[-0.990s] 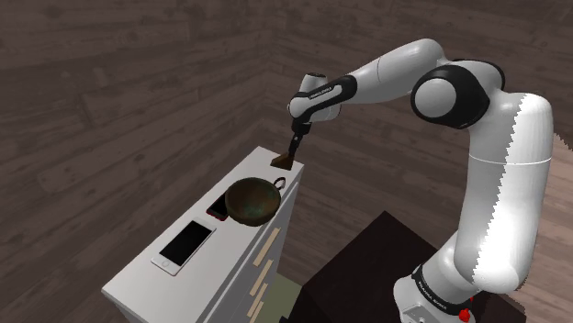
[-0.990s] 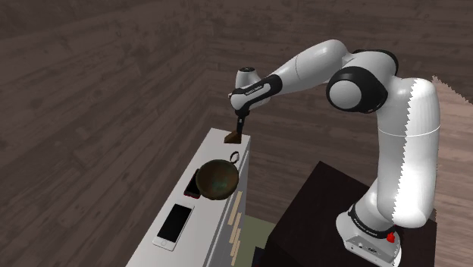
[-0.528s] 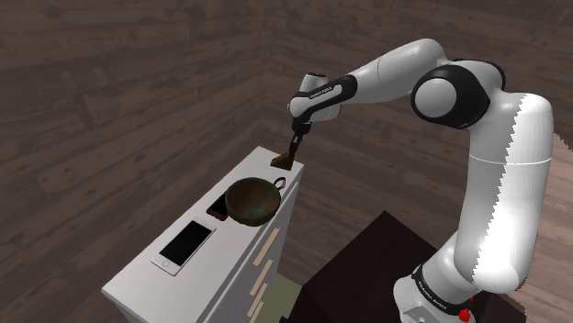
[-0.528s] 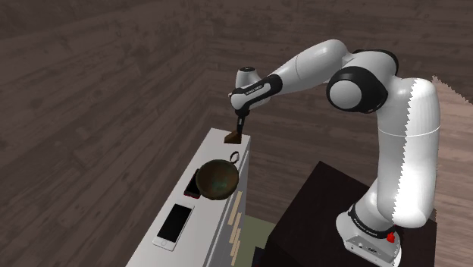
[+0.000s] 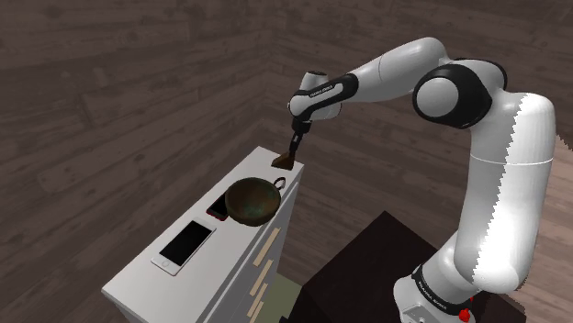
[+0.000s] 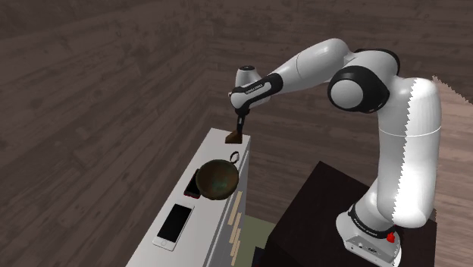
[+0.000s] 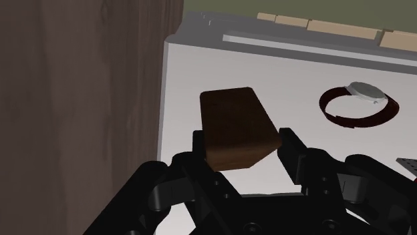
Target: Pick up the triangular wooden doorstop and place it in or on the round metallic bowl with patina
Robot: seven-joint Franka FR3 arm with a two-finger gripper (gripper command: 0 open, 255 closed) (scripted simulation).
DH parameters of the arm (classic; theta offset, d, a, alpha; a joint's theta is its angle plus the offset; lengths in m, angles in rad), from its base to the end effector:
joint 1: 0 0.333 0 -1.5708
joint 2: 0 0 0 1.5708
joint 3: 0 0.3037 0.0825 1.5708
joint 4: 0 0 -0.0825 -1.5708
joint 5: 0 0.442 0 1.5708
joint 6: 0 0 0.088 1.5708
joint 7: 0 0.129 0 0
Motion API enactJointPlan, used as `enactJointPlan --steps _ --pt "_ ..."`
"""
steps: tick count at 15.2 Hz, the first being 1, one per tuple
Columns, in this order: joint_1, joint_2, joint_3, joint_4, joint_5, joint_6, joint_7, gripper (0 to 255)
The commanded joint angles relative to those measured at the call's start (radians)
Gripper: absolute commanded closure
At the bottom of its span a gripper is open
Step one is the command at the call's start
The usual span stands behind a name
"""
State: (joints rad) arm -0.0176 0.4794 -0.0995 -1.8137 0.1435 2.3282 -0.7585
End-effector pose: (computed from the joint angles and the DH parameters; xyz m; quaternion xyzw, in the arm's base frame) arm 0.6884 -0.0741 0.2098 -0.9609 -0.2746 -0.0304 0.0191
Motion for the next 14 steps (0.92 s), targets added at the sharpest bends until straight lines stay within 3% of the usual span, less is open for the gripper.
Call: enactJointPlan --steps 1,14 --pt "0.001 -0.014 -0.002 0.004 -0.003 -0.018 0.002 255" --pt "0.006 -0.103 -0.011 0.056 -0.023 -0.158 0.021 255"
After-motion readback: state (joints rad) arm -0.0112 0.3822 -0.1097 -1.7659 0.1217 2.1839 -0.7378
